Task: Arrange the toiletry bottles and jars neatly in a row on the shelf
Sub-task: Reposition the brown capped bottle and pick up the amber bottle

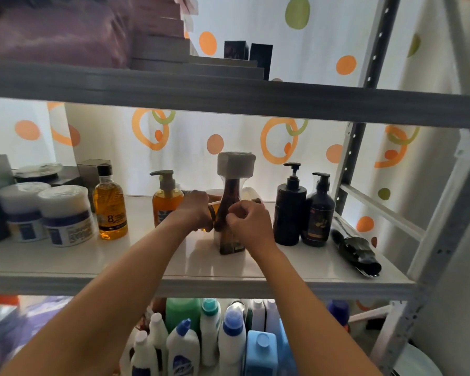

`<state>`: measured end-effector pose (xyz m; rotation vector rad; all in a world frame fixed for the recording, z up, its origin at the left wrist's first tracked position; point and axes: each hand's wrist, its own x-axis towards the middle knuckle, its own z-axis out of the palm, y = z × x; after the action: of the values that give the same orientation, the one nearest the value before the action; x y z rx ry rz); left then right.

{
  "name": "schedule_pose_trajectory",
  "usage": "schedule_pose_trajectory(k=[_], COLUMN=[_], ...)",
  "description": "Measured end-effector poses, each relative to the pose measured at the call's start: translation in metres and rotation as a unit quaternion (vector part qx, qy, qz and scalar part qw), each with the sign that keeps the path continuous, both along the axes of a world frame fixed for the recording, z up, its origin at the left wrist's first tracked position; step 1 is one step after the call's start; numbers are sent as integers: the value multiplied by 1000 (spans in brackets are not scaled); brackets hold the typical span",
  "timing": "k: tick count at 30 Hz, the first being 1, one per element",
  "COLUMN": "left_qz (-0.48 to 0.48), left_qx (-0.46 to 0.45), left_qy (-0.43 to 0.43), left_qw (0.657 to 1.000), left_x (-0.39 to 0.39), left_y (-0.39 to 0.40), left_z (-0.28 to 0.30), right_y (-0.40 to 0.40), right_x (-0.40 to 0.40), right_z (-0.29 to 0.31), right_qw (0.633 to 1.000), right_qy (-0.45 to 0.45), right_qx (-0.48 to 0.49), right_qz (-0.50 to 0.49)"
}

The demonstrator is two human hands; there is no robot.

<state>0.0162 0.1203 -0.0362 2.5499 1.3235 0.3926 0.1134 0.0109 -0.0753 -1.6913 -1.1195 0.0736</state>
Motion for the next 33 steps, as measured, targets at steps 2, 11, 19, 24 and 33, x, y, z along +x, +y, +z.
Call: schedule_pose_trajectory(k=[2,11,19,24,33], left_qz=[4,16,-18,-8,-6], left_qx=[50,211,221,232,299], left_qy=[9,68,-29,-167,-299], left_qw=[999,975,975,958,906], left_x=[-2,-27,-48,-68,-107], left_y=[-5,-8,-32,-42,-67], left_z=[6,29,38,30,8], right_y=[-4,11,27,26,3], right_x=[-2,-15,-32,-40,-71], right_z=[-4,-22,-23,-15,21], right_qw=[999,997,994,988,891], right_qy=[-26,-17,29,140,396], right_qx=[-44,-48,-62,-57,31], right_qz=[4,-56,-88,-16,220])
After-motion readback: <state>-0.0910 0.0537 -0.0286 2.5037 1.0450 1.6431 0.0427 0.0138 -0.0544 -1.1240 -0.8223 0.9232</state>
